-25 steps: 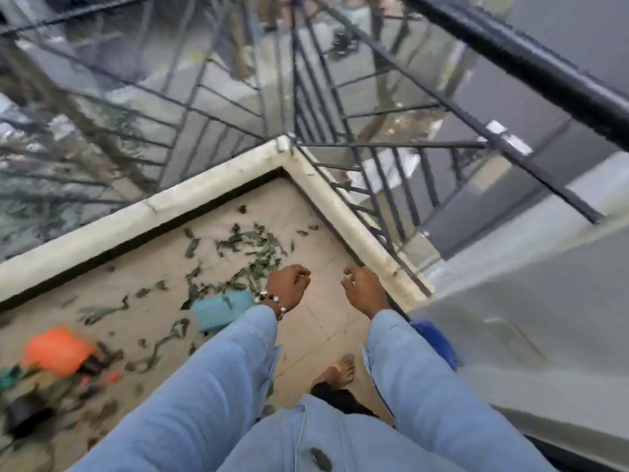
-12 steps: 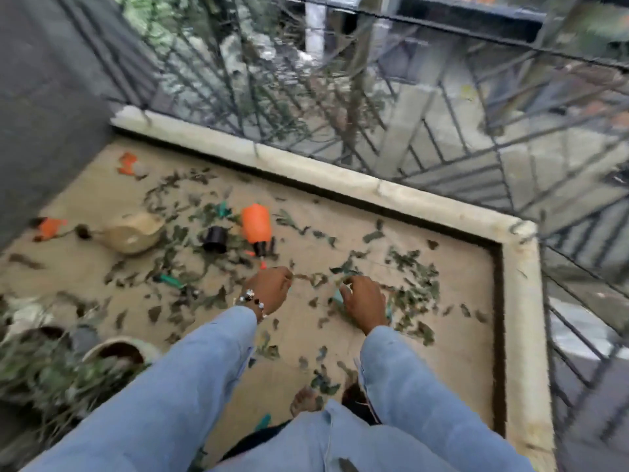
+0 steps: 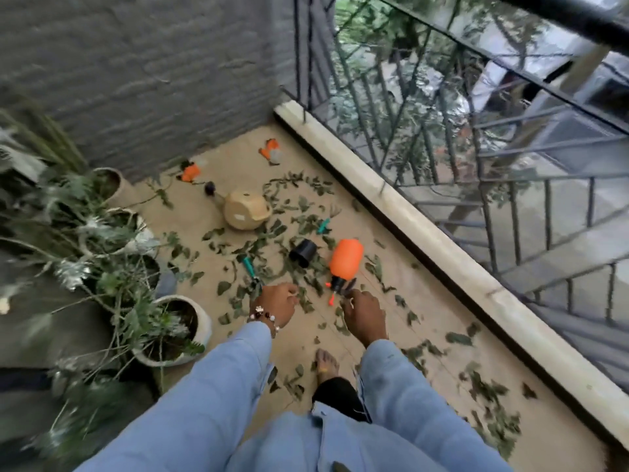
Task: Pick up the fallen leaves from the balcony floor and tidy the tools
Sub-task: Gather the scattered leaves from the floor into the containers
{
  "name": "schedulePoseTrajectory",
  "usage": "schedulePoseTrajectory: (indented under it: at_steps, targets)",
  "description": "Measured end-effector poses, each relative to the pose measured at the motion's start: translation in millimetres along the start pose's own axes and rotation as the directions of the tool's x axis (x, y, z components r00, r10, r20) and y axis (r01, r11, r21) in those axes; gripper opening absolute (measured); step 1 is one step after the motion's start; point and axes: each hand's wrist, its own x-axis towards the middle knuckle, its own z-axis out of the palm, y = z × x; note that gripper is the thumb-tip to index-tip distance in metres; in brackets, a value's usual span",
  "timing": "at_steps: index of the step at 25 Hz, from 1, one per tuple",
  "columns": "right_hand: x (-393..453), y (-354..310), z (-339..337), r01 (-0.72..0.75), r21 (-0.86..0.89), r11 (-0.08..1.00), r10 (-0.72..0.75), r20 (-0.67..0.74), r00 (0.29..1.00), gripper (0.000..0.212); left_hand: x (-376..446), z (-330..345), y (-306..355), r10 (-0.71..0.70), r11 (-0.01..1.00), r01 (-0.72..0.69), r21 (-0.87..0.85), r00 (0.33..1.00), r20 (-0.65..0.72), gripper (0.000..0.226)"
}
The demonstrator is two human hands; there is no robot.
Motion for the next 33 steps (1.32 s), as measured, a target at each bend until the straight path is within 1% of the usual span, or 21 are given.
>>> schedulePoseTrajectory:
  at_steps: [2,4,7,10,13,15,17,20,22,24,29,33]
  targets:
    - [44,-22,-9,0.070,-0.004,0.998,-0.070,0.069,0.995,0.030,26,-23,-3,-0.067,0.996,0.065,-0.064,0.997,-0.033,0.029]
    - [91,-47,-21,0.128,-0.038,0.991,-0.123,0.110,0.986,0.030,54,-44,-10,-0.129,0.983,0.114,-0.144,0.987,-0.098,0.027]
    - [147,-95,-36,0.178,-0.008,0.984,-0.177,0.095,0.980,0.026,81,-72,-27,-0.220,0.970,0.201,-0.140,0.965,-0.142,0.028]
    - [196,-148,-29,0.244,-0.050,0.969,-0.238,0.104,0.966,0.023,114,-105,-59,-0.289,0.955,0.271,-0.120,0.940,-0.179,0.031]
    - [235,-200,-10,0.315,-0.142,0.938,-0.296,0.141,0.945,0.027,151,-138,-99,-0.296,0.955,0.283,-0.093,0.933,-0.205,0.031]
    - [259,-248,11,0.355,-0.193,0.915,-0.327,0.160,0.931,0.032,181,-168,-132,-0.282,0.959,0.275,-0.061,0.933,-0.224,0.033]
    - [281,-303,29,0.378,-0.206,0.903,-0.350,0.158,0.923,0.033,210,-206,-164,-0.272,0.961,0.274,-0.022,0.934,-0.234,0.033]
    - [309,-382,47,0.420,-0.166,0.892,-0.394,0.169,0.904,0.034,257,-266,-209,-0.255,0.964,0.264,0.023,0.947,-0.195,0.033]
    - [329,-426,55,0.402,-0.130,0.907,-0.384,0.142,0.912,0.035,286,-300,-238,-0.262,0.963,0.269,0.012,0.945,-0.194,0.033]
    - [346,-455,57,0.376,-0.124,0.918,-0.358,0.141,0.923,0.037,312,-326,-257,-0.268,0.963,0.268,-0.029,0.943,-0.197,0.031]
    - [419,-495,53,0.282,-0.055,0.958,-0.278,0.069,0.958,0.030,378,-373,-282,-0.235,0.971,0.239,0.003,0.958,-0.162,0.032]
    - [494,-535,61,0.204,0.007,0.979,-0.204,0.073,0.976,0.029,461,-412,-302,-0.219,0.973,0.227,0.040,0.964,-0.151,0.033]
